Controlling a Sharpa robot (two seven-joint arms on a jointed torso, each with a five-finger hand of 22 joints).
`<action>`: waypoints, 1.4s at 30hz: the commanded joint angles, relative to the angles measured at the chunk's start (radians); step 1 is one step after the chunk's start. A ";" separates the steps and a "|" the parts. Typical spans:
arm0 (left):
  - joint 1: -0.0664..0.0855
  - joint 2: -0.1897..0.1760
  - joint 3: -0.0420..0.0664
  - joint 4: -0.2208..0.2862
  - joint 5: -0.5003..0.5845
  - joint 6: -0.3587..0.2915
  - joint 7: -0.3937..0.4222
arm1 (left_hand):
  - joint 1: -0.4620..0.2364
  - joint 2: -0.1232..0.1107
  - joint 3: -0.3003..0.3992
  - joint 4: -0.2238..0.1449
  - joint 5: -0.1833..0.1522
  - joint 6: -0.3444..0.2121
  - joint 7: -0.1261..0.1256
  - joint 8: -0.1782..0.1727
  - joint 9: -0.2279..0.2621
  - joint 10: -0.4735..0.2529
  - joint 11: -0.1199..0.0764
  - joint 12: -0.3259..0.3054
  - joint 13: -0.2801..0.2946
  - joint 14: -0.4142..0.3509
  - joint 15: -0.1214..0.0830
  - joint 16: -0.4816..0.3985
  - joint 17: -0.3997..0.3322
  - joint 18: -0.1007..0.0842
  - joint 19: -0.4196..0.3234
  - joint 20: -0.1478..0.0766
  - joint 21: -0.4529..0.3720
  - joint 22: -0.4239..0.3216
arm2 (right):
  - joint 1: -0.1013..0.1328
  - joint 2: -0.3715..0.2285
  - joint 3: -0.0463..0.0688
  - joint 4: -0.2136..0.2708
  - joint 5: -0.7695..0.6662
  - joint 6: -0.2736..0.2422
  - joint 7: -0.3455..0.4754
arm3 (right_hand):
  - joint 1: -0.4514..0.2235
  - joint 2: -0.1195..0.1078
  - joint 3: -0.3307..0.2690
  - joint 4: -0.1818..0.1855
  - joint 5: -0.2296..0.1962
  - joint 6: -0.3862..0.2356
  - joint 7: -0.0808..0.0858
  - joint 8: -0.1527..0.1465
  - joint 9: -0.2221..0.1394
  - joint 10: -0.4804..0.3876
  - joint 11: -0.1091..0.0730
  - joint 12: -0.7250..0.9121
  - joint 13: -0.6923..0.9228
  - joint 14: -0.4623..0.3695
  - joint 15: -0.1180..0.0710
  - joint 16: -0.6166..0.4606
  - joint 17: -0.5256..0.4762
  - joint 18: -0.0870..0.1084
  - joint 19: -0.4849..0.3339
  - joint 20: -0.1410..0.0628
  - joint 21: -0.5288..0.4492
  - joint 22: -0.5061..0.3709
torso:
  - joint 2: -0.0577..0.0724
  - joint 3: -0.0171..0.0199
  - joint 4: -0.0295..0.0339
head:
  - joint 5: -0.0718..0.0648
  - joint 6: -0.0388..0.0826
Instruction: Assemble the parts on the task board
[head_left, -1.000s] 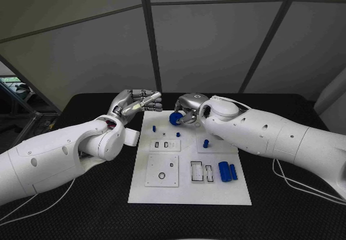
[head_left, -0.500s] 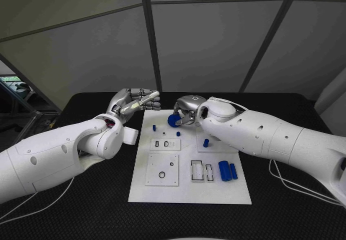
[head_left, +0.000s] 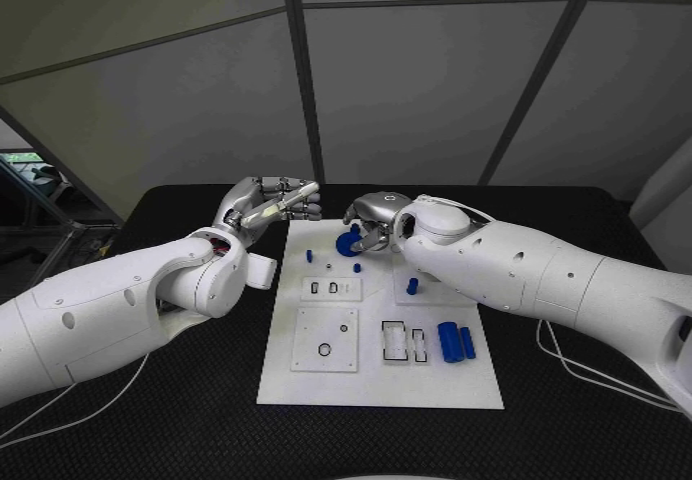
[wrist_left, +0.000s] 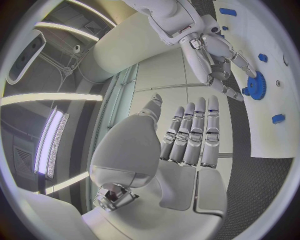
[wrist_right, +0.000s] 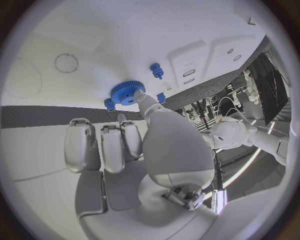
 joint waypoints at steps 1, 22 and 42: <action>0.002 -0.002 0.001 0.000 -0.002 0.005 0.009 | -0.003 0.011 -0.005 -0.001 0.001 0.008 0.000 -0.006 -0.001 0.006 -0.001 -0.004 0.000 -0.008 0.002 -0.006 0.002 -0.014 -0.003 0.002 -0.004 -0.001 | 0.003 -0.006 0.000 0.004 -0.003 0.010 0.007 | -0.013 -0.001 -0.008 0.001 -0.005 0.000 -0.001 -0.002 0.000 -0.005 -0.001 -0.005 -0.001 0.058 -0.005 -0.005 0.036 -0.001 -0.007 -0.002 -0.007 -0.001 | 0.000 0.0000 -0.0012 | 0.002 0.001; 0.002 -0.003 0.000 -0.011 -0.002 0.001 0.007 | -0.001 0.011 -0.005 -0.002 0.001 0.008 0.001 -0.007 -0.002 0.006 -0.001 -0.005 0.000 -0.008 0.002 -0.006 0.002 -0.014 -0.004 0.002 -0.005 -0.002 | 0.003 -0.067 0.000 0.057 0.124 0.007 0.019 | -0.133 0.020 -0.050 0.080 0.067 0.116 0.005 0.005 0.011 0.004 0.006 0.002 0.011 0.061 0.001 0.002 0.047 -0.002 -0.003 0.002 -0.006 0.006 | 0.000 0.0003 0.0000 | 0.002 0.000; 0.001 -0.010 0.000 -0.048 -0.002 0.015 0.013 | 0.000 0.014 -0.014 -0.009 0.001 0.017 -0.001 -0.012 -0.002 0.016 -0.002 -0.009 0.001 -0.014 0.004 -0.011 0.006 -0.016 -0.036 0.007 -0.030 -0.014 | 0.004 -0.424 0.001 0.263 0.507 -0.076 0.235 | 0.009 0.013 0.027 -0.016 0.064 0.179 -0.007 -0.006 0.011 -0.220 -0.015 -0.318 -0.311 -0.039 -0.008 -0.241 -0.273 0.065 -0.225 -0.003 -0.187 -0.345 | -0.015 -0.0008 -0.0231 | -0.017 0.011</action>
